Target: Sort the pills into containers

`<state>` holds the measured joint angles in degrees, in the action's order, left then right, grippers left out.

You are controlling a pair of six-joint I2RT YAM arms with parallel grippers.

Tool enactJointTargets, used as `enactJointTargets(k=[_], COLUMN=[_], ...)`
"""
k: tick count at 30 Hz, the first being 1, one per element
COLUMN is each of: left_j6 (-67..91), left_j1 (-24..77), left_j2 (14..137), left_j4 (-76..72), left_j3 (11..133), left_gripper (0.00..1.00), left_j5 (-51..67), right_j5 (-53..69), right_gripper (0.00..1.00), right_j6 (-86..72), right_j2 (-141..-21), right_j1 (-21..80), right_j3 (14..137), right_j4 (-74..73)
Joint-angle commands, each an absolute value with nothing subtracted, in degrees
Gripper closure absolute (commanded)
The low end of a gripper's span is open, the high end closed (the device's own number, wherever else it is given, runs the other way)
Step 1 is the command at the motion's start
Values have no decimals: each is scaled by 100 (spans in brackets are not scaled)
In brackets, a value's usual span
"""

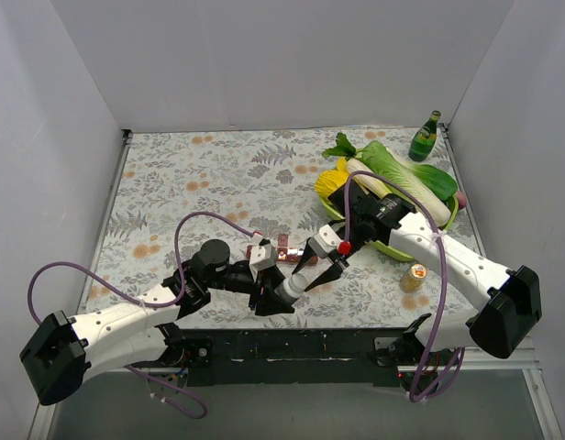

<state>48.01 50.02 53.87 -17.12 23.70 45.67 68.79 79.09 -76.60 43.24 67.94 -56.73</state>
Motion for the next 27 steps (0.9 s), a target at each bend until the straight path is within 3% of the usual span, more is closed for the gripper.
enactJointTargets(k=[1,7,9,13,18,21,24,25,26,27], left_j6=[4790,4562,4492,4412,4316,4079,3947,3920,3903,3868], left_j1=[4983,4983,4975,4983,4992,4992,5001,5001,5001,5001], left_j2=[5300,5159,5133,4984,5079,5465,5729,5748,5757,5748], left_j4=[-1863,-1881,-1916,-2398,-2778,-2646,-2628,-2637,-2645,-2628], left_j3=[2575,2636,2698,2646,2671,2768,2778,2734,2707,2664], left_gripper=[100,100,100,100,100,100,100,100,100,100], left_j5=[4272,3772,3605,2928,1277,301,-209,-159,-71,173], right_j5=[6908,6636,6496,6233,5248,4834,4859,4973,5201,5290], right_gripper=[52,57,65,69,80,80,72,66,50,43], right_j6=[6805,5302,4304,2536,46,-992,-1450,-1459,-1389,-1310], right_j2=[-7559,-7471,-7479,-7532,-7795,-8041,-8261,-8297,-8323,-8323], right_j1=[4456,4544,4553,4553,4544,4544,4500,4491,4465,4395], right_j3=[6698,6250,6066,5705,5502,5563,5669,5712,5774,5818], right_j4=[-4976,-3939,-3518,-2413,-1477,-1108,-932,-888,-853,-792])
